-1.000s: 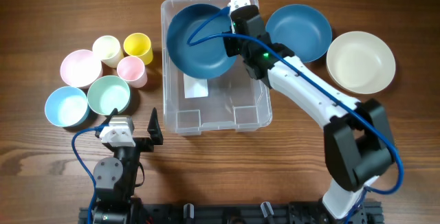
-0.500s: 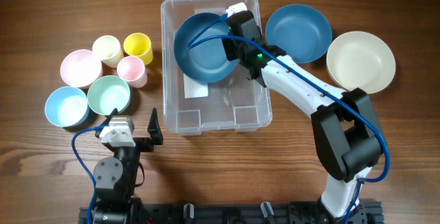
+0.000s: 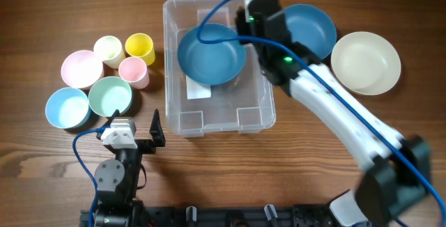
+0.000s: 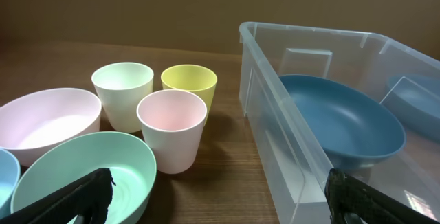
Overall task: Pack container
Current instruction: 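Move the right gripper to the cream plate rim and grasp it, then carry the cream plate with the right gripper onto the teal plate in the bin, then grasp the remaining teal plate rim with the right gripper, then lift the teal plate and stack it on the cream plate in the bin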
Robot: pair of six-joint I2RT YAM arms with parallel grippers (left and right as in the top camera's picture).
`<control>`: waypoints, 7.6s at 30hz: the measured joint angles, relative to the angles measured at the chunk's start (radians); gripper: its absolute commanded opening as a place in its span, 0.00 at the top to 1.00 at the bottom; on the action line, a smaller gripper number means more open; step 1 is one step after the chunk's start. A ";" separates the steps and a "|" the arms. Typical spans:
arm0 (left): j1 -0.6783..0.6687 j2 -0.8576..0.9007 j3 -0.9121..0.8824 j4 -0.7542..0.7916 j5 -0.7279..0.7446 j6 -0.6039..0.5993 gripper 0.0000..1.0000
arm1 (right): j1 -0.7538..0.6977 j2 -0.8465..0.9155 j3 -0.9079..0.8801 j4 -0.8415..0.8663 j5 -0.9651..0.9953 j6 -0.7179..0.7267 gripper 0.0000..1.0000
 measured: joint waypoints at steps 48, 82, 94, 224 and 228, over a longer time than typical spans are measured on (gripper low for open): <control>0.000 0.000 0.000 0.000 0.000 0.000 0.00 | -1.086 0.290 0.011 -0.470 -0.470 0.130 0.35; 0.000 0.000 0.000 0.000 0.000 0.000 0.00 | -1.086 0.315 -0.010 -0.519 -0.476 0.116 0.96; 0.000 0.000 0.000 0.000 0.000 0.000 0.00 | -1.065 -0.145 -0.015 -0.526 -0.489 0.153 0.96; 0.000 0.000 0.000 0.000 0.000 0.003 0.00 | -0.470 -0.352 -0.013 -0.294 -0.399 0.223 0.96; 0.000 0.000 0.000 0.000 0.000 0.003 0.00 | -0.345 -0.317 -0.013 -0.289 -0.402 0.222 0.96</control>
